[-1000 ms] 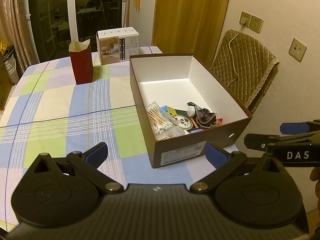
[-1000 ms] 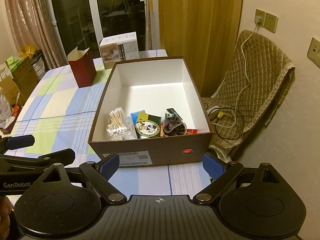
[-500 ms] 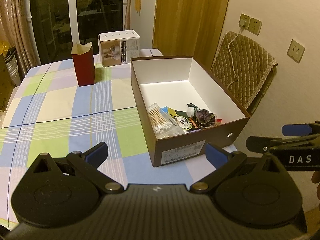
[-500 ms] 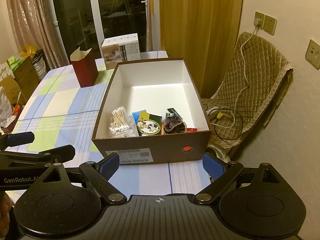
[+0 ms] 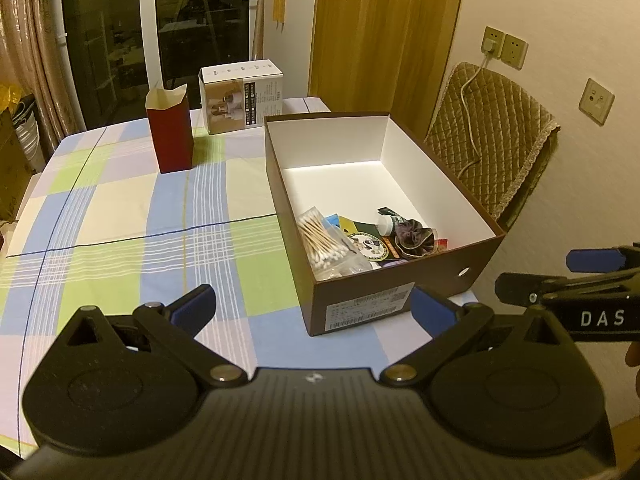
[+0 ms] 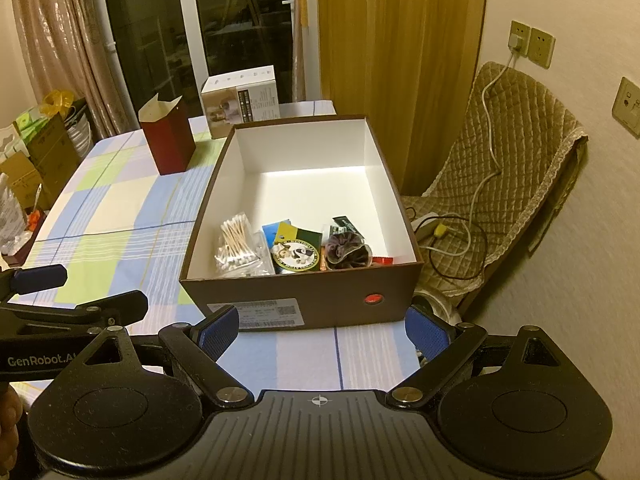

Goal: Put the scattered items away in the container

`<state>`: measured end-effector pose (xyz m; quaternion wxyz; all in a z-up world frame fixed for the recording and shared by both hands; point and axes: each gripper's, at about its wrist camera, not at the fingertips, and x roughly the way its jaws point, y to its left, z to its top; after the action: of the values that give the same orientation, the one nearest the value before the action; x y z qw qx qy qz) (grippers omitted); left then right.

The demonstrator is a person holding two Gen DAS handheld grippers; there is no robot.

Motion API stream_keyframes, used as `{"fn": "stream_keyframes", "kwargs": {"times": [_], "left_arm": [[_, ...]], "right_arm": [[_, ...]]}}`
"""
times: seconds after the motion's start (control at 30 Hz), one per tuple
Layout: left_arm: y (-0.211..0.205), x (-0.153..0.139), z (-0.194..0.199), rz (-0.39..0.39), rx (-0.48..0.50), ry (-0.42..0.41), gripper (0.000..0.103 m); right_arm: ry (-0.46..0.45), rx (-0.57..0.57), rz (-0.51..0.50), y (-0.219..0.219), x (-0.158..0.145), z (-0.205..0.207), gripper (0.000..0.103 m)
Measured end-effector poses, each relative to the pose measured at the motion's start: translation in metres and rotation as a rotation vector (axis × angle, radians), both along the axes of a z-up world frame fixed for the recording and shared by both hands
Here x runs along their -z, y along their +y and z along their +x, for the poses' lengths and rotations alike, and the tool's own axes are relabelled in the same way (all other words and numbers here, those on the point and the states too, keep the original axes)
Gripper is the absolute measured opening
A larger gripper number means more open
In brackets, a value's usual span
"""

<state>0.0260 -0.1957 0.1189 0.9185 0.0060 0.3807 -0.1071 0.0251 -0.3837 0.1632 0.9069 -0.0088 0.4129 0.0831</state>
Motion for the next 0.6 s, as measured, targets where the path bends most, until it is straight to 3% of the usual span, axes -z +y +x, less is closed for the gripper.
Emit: {"fn": "stream_keyframes", "kwargs": {"times": [0.6], "left_arm": [[-0.0045, 0.0039, 0.0069, -0.006, -0.01, 0.01, 0.102]], "right_arm": [[0.017, 0.003, 0.006, -0.0089, 0.0076, 0.0103, 0.095]]}}
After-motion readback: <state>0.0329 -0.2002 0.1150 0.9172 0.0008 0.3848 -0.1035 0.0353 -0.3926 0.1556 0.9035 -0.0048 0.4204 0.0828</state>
